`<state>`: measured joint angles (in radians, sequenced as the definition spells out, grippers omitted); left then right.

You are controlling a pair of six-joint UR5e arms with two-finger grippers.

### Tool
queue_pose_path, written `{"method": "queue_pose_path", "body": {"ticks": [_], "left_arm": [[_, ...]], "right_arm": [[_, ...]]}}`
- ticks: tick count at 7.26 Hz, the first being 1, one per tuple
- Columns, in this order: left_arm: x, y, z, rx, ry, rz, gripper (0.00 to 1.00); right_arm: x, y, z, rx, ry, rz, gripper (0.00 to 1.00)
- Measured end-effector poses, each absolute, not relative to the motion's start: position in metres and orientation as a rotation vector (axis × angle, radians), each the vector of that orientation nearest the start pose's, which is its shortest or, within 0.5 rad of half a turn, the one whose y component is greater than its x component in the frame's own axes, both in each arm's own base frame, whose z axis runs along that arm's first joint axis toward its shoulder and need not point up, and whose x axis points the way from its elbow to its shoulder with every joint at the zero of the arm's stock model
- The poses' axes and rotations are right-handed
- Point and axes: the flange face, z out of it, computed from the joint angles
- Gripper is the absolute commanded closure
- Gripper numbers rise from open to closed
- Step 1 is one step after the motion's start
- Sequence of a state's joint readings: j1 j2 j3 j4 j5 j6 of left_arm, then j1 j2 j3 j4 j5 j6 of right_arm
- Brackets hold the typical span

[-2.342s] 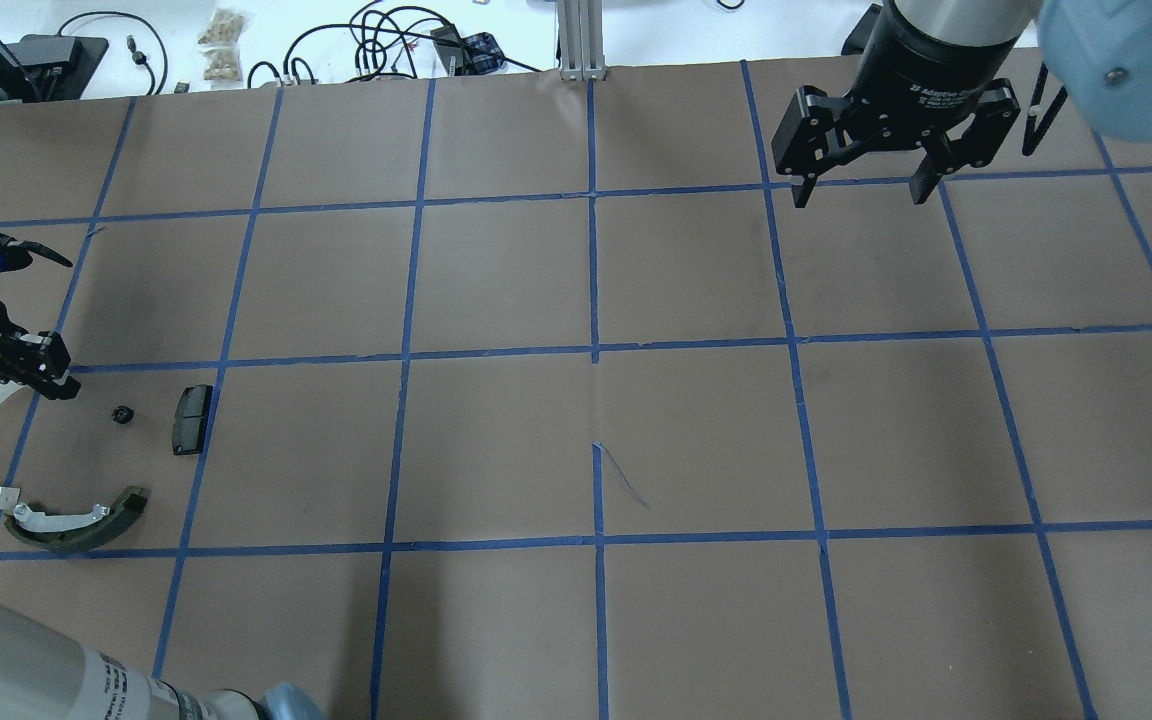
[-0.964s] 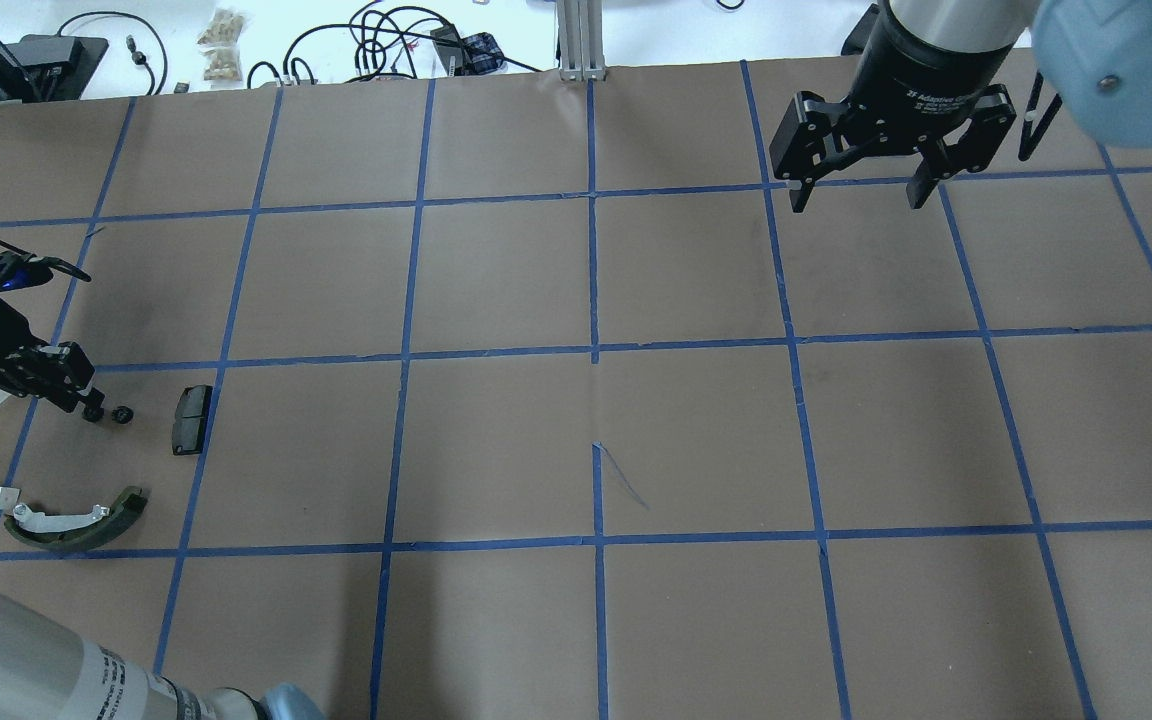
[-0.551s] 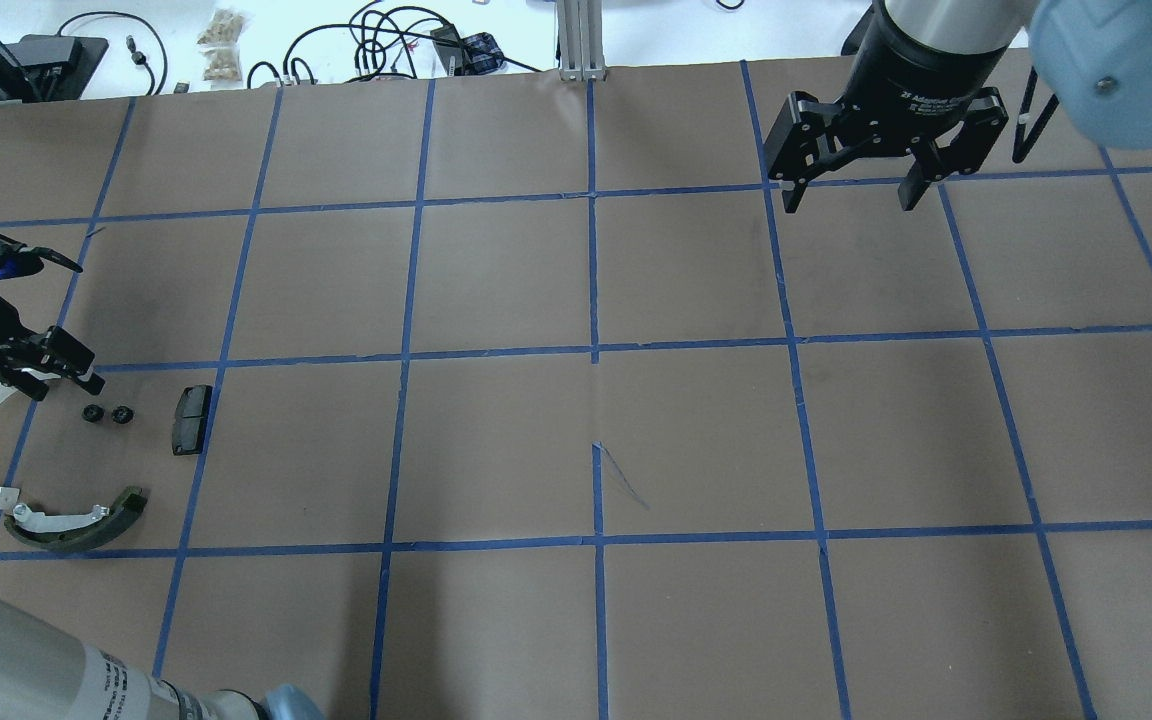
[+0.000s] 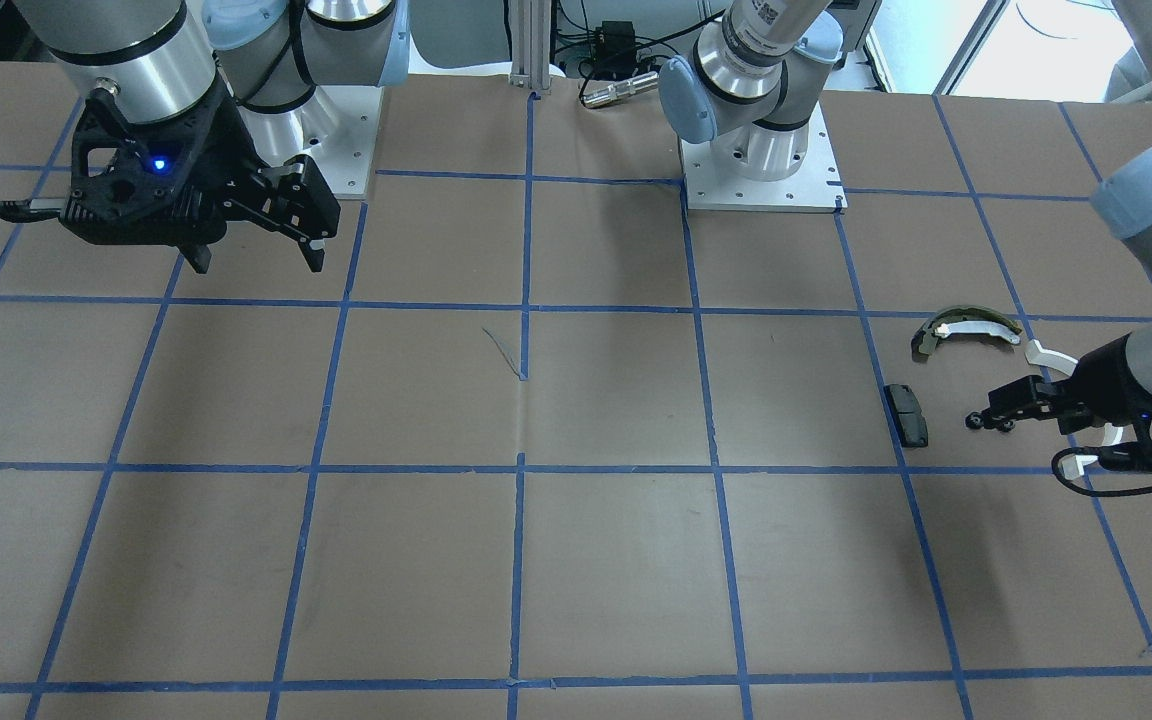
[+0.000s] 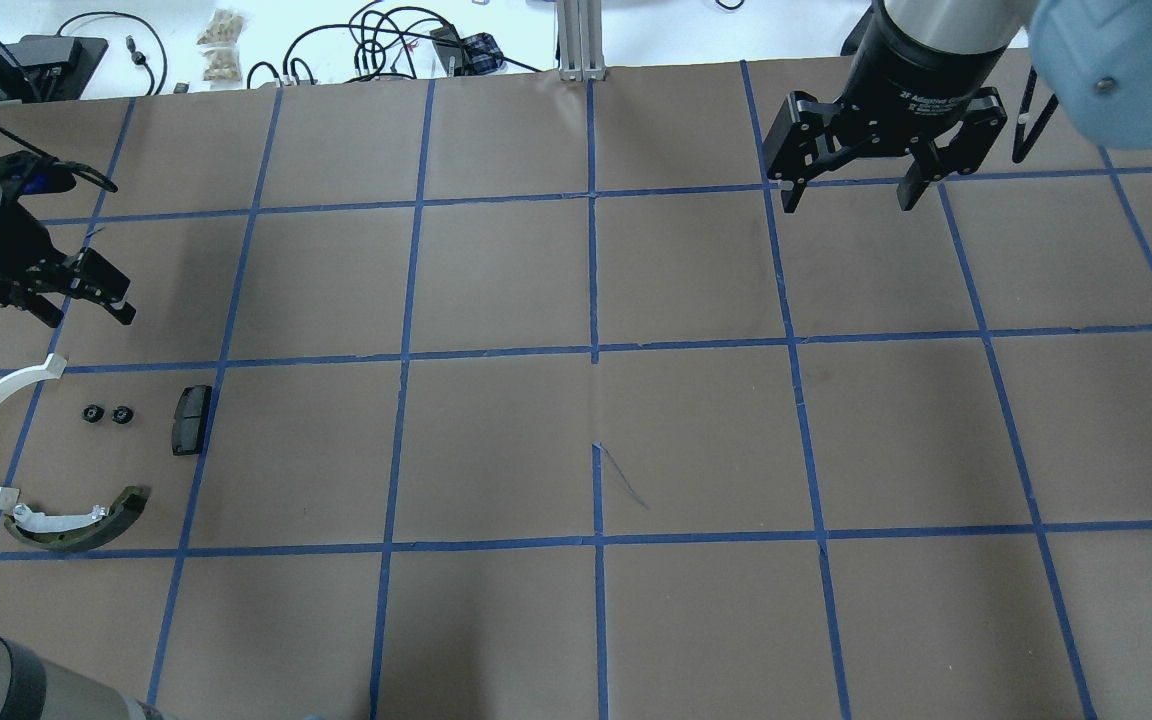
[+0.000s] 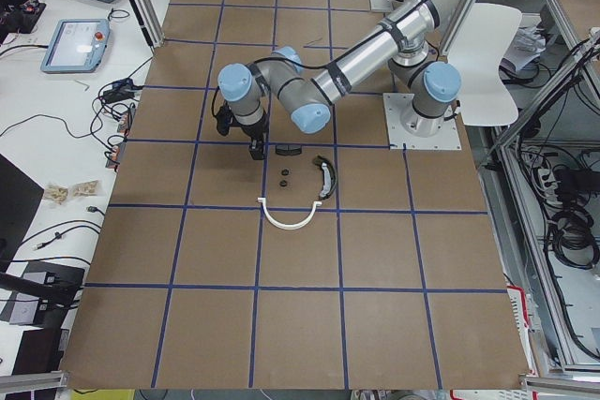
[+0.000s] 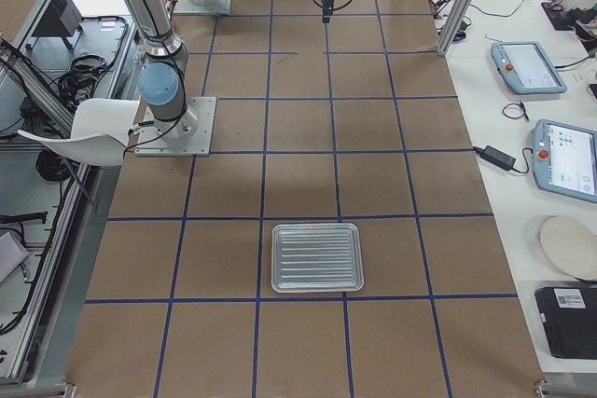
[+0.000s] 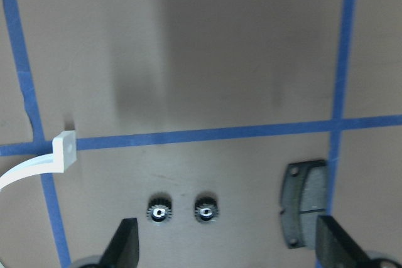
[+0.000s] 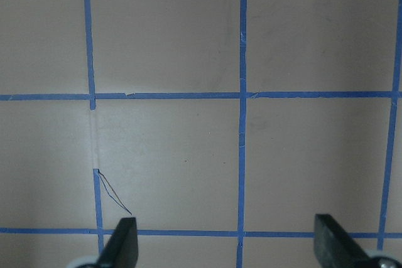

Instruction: Place bearing gear from tray to pile

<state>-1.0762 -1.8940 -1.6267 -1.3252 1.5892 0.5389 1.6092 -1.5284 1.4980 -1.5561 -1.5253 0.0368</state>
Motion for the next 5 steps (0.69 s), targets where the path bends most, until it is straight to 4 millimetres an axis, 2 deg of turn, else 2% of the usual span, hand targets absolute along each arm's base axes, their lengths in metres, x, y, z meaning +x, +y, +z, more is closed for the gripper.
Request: {"method": "queue_pose_path", "body": {"ticks": [3,4,5], "left_arm": [[0.019,-0.574,0.365,0.146,3.14,0.133,0.0],[-0.036,-0.567,0.38,0.245,3.125,0.105,0.0],[-0.082,-0.556,0.392,0.35,3.109,0.085,0.0]], "right_arm": [[0.158,-0.506,0.5,-0.002,3.095,-0.019,0.0],[0.158,-0.506,0.5,-0.003,3.094,-0.021,0.0],[0.158,-0.506,0.5,-0.004,3.094,-0.022,0.0]]}}
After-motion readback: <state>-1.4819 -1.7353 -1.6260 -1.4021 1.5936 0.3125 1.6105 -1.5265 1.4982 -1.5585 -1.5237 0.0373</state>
